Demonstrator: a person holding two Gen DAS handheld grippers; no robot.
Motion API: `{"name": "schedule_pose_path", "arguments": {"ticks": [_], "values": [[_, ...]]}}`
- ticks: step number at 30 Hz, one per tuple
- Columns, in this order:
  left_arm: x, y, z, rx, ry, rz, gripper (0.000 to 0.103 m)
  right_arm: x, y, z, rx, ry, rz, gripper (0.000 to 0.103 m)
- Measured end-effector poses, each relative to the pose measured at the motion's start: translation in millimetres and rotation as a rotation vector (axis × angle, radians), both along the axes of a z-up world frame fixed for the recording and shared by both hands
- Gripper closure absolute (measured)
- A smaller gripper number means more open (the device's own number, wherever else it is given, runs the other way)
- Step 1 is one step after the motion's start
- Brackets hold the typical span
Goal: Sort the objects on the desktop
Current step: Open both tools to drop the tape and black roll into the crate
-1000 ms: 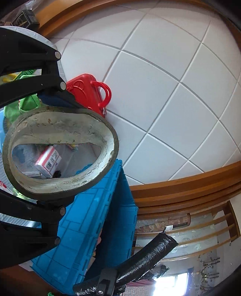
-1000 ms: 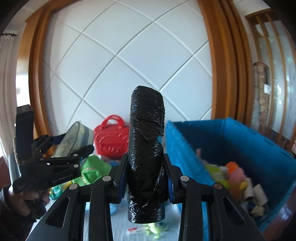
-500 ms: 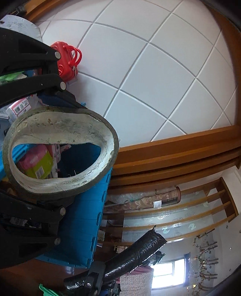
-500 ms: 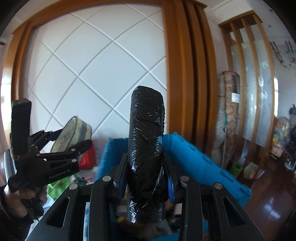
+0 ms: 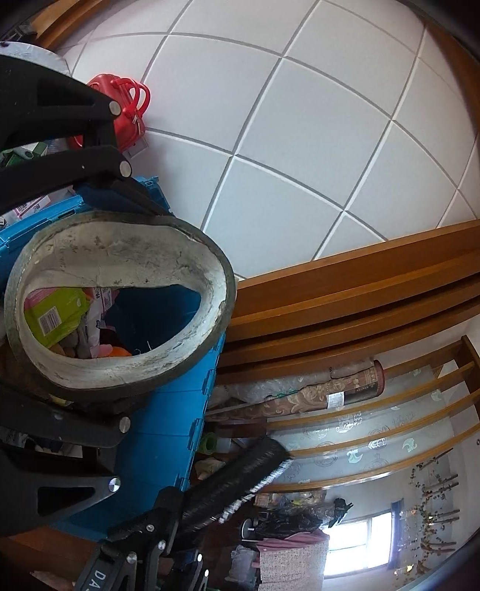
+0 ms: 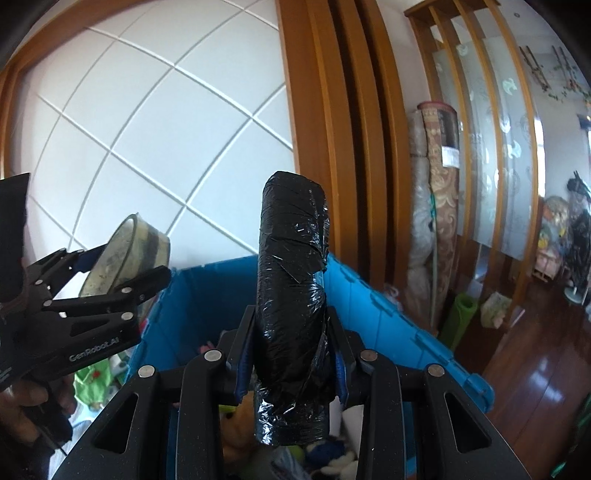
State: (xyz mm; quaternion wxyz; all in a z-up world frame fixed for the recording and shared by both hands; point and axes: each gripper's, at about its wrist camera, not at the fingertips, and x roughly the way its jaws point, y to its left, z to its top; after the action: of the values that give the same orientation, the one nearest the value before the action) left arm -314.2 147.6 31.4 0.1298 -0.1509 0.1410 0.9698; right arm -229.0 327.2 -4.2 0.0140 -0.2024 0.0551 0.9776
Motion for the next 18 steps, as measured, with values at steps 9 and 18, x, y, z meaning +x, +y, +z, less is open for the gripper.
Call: {"name": "schedule_pose_path", "arguments": {"ticks": [9,18], "values": [[1,-9,5,0.012,0.071,0.063,0.0,-2,-2,1,0.02,0.051,-0.025,0.024],[12,-13,12,0.046,0.077,0.079,0.0,27,-10,4,0.019,0.095,-0.02,0.021]]}}
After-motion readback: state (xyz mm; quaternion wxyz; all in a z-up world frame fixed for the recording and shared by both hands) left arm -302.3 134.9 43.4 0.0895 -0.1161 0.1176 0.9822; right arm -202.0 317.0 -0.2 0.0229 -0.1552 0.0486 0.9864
